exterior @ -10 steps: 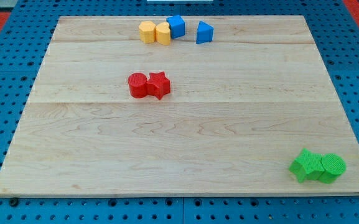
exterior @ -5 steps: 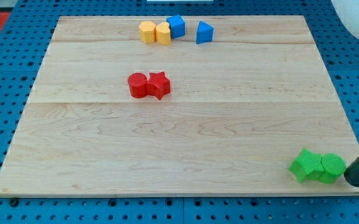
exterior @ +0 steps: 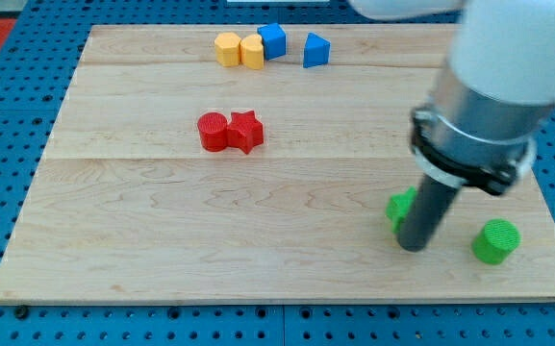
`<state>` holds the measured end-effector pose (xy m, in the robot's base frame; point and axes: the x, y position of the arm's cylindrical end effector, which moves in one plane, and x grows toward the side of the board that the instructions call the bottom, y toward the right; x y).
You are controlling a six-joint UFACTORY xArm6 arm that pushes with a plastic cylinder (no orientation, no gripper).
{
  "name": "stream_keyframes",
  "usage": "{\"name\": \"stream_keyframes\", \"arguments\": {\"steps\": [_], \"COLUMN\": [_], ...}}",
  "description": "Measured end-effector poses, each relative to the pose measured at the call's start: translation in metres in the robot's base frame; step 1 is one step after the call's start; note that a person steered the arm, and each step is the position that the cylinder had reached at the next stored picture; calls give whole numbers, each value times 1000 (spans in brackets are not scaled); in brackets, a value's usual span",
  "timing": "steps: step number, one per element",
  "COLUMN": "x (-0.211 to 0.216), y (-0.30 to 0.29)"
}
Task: Separate the green star from the green circle
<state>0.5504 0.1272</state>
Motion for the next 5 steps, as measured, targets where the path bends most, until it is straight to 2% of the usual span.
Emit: {"name": "stream_keyframes", "arguments": {"steps": [3, 4, 5], "x": [-121, -132, -155], "y": [4, 40, 37]}}
